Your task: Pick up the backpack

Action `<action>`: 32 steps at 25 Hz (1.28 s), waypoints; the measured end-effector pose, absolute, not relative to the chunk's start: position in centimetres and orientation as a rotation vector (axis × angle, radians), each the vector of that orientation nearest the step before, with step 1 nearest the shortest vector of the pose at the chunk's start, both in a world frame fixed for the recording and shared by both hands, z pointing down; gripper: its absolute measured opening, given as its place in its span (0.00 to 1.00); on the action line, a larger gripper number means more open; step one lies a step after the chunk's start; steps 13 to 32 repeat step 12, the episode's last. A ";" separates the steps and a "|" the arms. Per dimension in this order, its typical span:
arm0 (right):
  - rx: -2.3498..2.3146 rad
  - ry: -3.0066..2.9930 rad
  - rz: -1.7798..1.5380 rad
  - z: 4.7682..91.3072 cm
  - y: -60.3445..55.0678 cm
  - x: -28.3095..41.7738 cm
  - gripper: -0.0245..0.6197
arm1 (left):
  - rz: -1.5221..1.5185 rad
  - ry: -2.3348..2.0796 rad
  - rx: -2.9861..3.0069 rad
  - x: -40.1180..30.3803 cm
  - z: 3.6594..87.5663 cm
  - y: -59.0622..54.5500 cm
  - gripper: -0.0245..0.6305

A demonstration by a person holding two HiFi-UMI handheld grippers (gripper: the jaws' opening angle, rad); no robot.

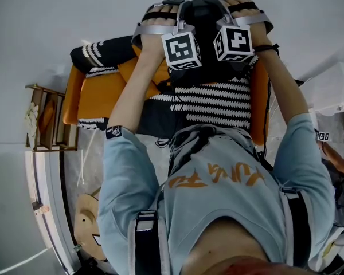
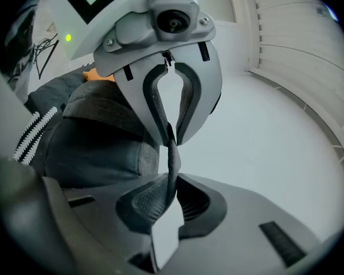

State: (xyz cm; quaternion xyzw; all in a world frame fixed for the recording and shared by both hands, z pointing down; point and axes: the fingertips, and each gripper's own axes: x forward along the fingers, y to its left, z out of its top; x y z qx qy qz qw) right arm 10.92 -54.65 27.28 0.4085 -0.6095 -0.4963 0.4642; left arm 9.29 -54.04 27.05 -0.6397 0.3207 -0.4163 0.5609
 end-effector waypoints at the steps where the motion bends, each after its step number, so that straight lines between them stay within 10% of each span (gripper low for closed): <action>1: 0.998 -1.500 -1.221 27.3 -54.9 10.6 0.12 | -0.989 0.753 -1.512 9.0 27.2 -54.3 0.12; 32: 0.950 -1.508 -1.222 29.1 -54.7 9.0 0.13 | -1.031 0.704 -1.531 7.4 29.5 -54.2 0.12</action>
